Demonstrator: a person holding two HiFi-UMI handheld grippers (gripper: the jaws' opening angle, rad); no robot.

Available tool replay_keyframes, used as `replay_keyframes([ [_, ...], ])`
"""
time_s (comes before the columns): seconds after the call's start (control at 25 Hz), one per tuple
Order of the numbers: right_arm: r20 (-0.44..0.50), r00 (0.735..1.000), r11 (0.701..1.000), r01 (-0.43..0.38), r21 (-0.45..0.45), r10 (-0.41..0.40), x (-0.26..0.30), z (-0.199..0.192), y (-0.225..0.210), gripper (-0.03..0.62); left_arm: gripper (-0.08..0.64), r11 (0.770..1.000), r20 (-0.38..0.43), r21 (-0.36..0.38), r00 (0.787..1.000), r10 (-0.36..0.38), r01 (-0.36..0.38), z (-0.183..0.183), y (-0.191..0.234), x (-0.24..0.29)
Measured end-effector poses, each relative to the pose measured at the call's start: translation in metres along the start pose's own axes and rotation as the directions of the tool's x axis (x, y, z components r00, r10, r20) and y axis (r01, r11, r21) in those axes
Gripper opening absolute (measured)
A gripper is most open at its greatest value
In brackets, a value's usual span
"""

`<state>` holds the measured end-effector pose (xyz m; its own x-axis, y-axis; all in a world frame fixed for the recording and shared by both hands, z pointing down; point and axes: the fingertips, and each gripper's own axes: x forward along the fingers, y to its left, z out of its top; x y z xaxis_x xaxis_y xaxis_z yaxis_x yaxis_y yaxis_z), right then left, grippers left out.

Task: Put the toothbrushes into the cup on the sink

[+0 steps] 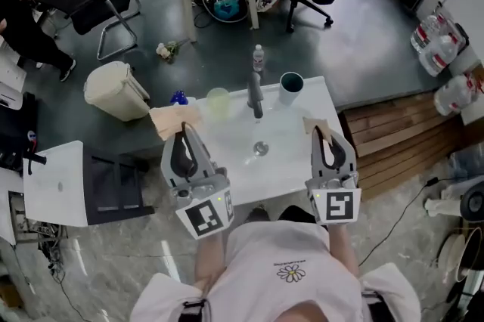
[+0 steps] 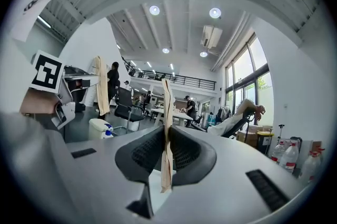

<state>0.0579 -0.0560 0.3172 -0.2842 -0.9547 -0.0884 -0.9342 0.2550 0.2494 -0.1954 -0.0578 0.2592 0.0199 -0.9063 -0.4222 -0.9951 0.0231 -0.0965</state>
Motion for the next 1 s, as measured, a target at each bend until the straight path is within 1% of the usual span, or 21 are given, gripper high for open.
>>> replay_keyframes([
  [0.12, -0.001, 1.0, 1.0, 0.006, 0.002, -0.006, 0.015, -0.001, -0.009, 0.026, 0.031, 1.0, -0.019, -0.013, 1.0, 0.009, -0.01, -0.01, 0.0, 0.007],
  [0.28, 0.002, 1.0, 1.0, 0.0, 0.025, 0.0, 0.033, -0.002, -0.021, 0.026, 0.031, 1.0, -0.054, -0.027, 0.999, -0.002, 0.0, -0.022, -0.009, 0.012],
  [0.48, 0.043, 0.998, 0.999, -0.04, 0.017, 0.039, 0.059, 0.01, -0.04, 0.026, 0.031, 0.999, -0.023, 0.004, 0.999, 0.034, -0.034, -0.004, -0.02, 0.022],
  [0.64, 0.075, 0.996, 0.998, -0.058, 0.032, 0.056, 0.064, 0.014, -0.056, 0.026, 0.031, 0.998, -0.011, 0.013, 0.998, 0.058, -0.058, 0.001, -0.034, 0.026],
  [0.88, 0.095, 0.992, 0.995, -0.084, 0.056, 0.078, 0.069, 0.018, -0.06, 0.026, 0.031, 0.997, 0.007, 0.027, 0.998, 0.07, -0.07, 0.013, -0.039, 0.029],
  [1.0, 0.11, 0.99, 0.992, -0.092, 0.083, 0.083, 0.075, 0.02, -0.058, 0.026, 0.031, 0.997, 0.002, 0.03, 0.997, 0.072, -0.072, 0.011, -0.038, 0.033],
])
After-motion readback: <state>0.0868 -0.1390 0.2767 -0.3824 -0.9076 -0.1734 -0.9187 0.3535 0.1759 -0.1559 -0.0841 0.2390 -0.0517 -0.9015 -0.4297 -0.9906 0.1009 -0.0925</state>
